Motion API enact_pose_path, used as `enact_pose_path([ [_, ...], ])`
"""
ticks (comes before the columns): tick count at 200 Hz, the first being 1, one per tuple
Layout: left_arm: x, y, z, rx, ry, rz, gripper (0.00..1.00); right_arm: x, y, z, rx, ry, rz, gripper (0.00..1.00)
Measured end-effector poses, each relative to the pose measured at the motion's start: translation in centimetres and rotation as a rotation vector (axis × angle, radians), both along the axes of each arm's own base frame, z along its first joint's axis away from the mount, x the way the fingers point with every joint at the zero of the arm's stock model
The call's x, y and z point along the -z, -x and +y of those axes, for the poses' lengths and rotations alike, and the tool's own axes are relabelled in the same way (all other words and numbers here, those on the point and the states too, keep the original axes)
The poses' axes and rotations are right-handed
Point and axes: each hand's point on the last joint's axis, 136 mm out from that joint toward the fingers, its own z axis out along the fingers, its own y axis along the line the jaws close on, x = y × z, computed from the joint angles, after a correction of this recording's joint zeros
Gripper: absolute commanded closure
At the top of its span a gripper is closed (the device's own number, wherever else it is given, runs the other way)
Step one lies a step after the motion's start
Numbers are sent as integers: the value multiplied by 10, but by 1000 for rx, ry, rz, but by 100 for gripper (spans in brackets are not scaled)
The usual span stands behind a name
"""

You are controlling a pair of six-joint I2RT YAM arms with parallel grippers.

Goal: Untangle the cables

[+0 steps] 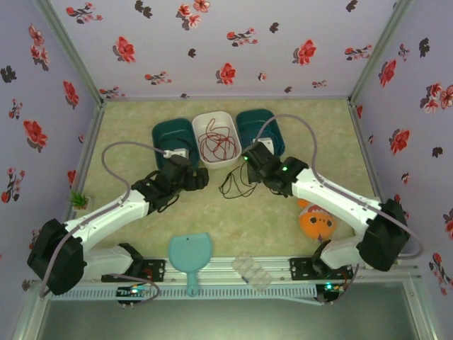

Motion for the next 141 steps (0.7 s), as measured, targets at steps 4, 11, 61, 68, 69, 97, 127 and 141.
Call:
enact_pose_path([
  [4, -2, 0, -1, 6, 5, -5, 4, -4, 1, -1, -8, 0, -13, 100],
  [11, -4, 0, -4, 21, 12, -13, 5, -11, 3, -1, -16, -4, -32, 100],
  [61, -26, 4, -34, 200, 86, -76, 13, -46, 10, -8, -53, -60, -134, 100],
  [68, -29, 5, -40, 237, 100, -86, 14, -51, 10, -8, -56, -70, -145, 100],
  [69, -30, 6, -41, 241, 102, -87, 15, -51, 10, -8, -56, -71, -146, 100],
  [97, -46, 16, -68, 404, 148, -152, 15, -62, 12, -8, -63, -106, -171, 100],
  [127, -59, 36, -98, 581, 158, -229, 15, -68, 15, -6, -75, -137, -175, 100],
  [141, -60, 48, -113, 668, 144, -264, 14, -73, 15, -4, -78, -159, -180, 100],
])
